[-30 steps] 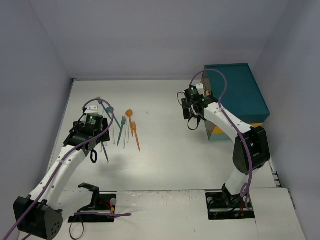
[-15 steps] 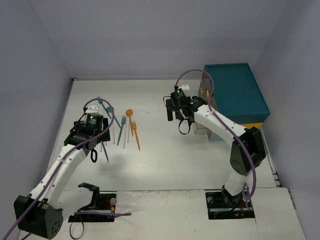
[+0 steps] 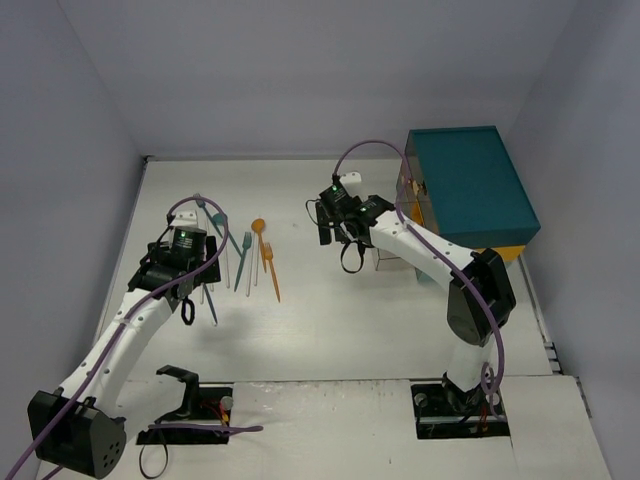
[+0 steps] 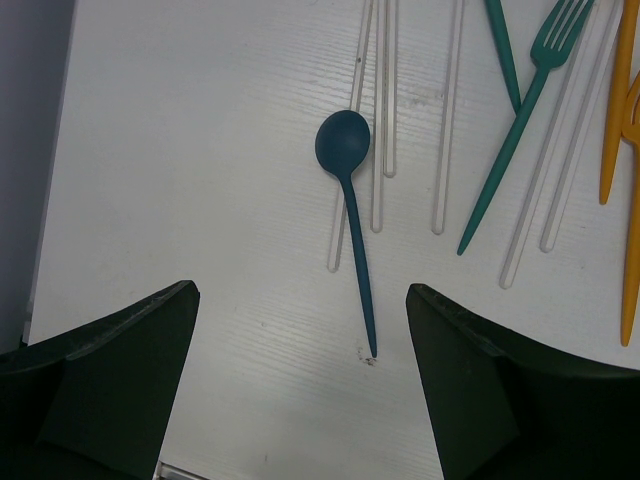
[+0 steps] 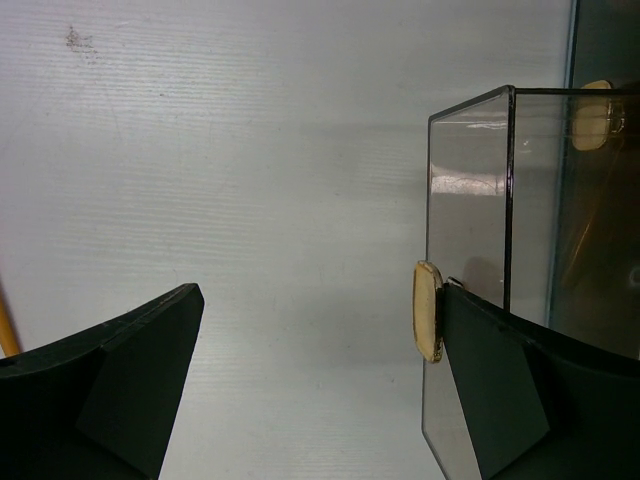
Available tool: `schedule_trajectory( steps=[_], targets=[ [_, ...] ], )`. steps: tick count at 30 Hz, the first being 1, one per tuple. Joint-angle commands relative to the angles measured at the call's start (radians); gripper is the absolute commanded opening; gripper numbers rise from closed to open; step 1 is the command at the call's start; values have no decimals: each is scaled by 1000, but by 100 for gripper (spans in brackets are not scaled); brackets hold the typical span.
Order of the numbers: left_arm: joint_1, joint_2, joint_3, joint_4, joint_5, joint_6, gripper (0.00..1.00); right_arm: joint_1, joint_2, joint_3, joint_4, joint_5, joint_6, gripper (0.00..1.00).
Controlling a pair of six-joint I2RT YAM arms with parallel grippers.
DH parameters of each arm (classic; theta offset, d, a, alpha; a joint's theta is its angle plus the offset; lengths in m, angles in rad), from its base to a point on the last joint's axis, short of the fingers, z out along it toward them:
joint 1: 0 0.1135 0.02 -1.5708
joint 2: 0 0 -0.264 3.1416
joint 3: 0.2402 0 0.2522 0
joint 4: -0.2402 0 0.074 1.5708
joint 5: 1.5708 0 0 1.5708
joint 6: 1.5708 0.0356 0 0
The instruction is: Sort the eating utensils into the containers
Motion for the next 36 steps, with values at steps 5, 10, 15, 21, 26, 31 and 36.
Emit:
schedule_trajectory(
  steps=[5, 10, 15, 21, 26, 31, 36],
  targets=[
    [3, 7, 34, 31, -11, 14, 82, 26, 27, 66, -56, 88, 6, 100],
    [3, 16, 36, 32, -10, 15, 82, 34, 45, 111, -84, 113, -33, 100],
    [3, 17, 36, 29, -11, 16, 82, 42, 55, 143, -106, 136, -54, 100],
    [3, 19, 36, 29, -11, 16, 82, 52, 71, 173, -131, 175, -75, 100],
    [3, 19, 35, 30, -10, 14, 82, 63, 52, 203, -133, 170, -85, 100],
    [3, 17, 35, 30, 61, -3, 82, 66, -10, 266, -131, 148, -107, 100],
    [0, 27, 45, 23, 191, -51, 82, 66, -80, 286, -131, 121, -128, 100]
  ],
)
